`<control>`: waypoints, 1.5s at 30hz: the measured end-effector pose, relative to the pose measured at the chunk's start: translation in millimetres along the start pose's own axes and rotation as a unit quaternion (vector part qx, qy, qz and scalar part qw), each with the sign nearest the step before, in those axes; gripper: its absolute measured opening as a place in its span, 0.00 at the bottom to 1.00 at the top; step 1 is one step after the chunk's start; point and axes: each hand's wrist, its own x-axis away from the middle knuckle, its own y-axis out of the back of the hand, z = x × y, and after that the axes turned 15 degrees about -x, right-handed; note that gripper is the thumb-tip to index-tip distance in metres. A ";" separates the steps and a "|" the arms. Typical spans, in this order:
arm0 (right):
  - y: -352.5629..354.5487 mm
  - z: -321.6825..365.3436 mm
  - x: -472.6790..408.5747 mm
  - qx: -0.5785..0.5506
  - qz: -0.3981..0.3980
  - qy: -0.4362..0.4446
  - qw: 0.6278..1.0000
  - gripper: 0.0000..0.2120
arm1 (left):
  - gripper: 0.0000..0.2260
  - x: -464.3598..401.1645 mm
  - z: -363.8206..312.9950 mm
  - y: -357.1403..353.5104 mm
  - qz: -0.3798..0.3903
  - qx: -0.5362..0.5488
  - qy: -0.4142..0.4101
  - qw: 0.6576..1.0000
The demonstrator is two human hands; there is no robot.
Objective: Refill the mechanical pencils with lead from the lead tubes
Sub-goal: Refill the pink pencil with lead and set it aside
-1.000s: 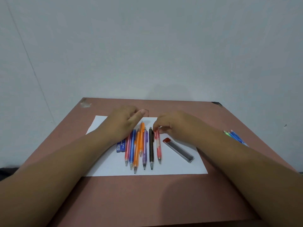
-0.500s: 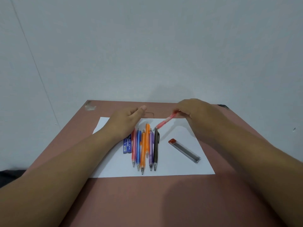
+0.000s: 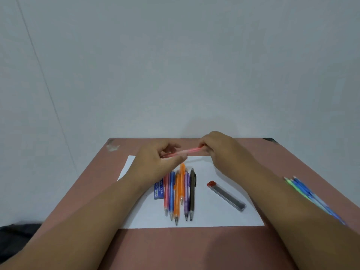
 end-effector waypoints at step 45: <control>-8.2 -24.6 10.6 -0.162 -0.011 -0.092 0.982 0.15 | 0.04 -14.1 13.8 -2.4 -0.084 0.009 0.009 0.996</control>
